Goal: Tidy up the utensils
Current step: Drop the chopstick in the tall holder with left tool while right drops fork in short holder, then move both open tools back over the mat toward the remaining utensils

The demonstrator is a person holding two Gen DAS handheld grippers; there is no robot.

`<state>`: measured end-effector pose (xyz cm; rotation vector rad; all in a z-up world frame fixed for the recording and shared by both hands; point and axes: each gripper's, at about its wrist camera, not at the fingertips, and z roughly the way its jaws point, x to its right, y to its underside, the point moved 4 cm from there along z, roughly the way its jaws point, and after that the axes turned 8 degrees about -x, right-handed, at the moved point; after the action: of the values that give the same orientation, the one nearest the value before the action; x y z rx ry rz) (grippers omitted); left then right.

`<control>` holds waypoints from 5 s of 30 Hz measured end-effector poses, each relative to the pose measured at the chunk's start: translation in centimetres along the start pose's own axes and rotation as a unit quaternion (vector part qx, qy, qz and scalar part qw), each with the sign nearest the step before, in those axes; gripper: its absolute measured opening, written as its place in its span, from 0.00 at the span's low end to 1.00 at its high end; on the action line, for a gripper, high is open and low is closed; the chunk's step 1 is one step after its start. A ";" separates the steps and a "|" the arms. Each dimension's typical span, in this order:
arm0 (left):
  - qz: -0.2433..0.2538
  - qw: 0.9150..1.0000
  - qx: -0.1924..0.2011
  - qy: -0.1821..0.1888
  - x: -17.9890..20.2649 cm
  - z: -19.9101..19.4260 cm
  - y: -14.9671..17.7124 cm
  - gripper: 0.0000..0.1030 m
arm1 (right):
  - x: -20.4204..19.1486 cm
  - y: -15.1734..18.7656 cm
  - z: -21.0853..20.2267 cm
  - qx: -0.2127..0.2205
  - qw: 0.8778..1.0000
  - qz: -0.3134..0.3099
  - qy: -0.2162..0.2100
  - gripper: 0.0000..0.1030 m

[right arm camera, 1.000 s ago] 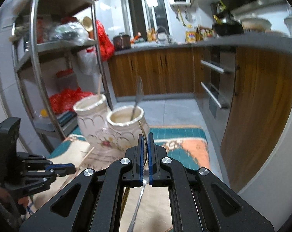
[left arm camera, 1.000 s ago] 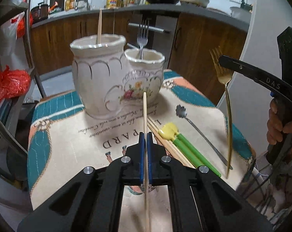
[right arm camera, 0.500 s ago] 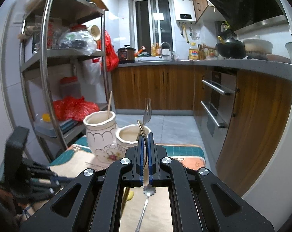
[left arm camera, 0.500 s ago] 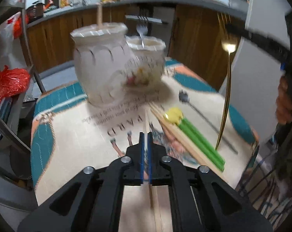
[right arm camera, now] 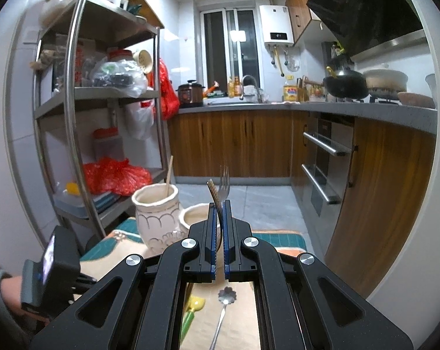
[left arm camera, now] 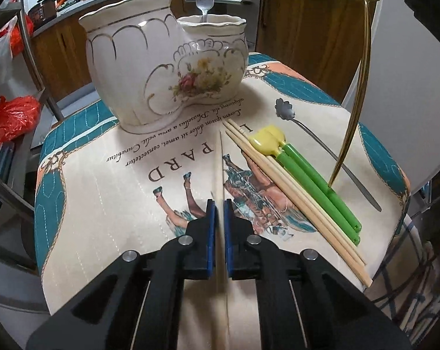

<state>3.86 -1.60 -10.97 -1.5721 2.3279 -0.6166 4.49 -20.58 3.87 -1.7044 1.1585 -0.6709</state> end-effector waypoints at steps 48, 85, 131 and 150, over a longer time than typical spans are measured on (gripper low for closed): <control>-0.119 0.926 0.356 -0.040 -9.9 -7.6 -16.5 0.06 | 3.5 -8.7 9.4 0.056 0.992 0.030 0.105 0.04; -0.112 0.954 0.273 -0.057 -9.8 -8.9 -9.9 0.50 | 2.9 -5.6 14.9 -0.048 0.995 0.039 0.084 0.15; -0.112 0.957 0.264 -0.044 -6.0 -11.9 -4.7 0.95 | 5.3 2.2 3.6 -0.064 0.992 0.077 0.078 0.95; -0.104 0.983 0.154 0.000 -2.4 -5.1 -2.1 0.94 | 5.4 6.4 5.4 -0.136 0.987 0.049 0.067 0.95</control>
<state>4.20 0.99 -5.50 -1.6729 1.9634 -0.9729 8.56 -24.10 -4.57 -1.8364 1.4741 -0.5945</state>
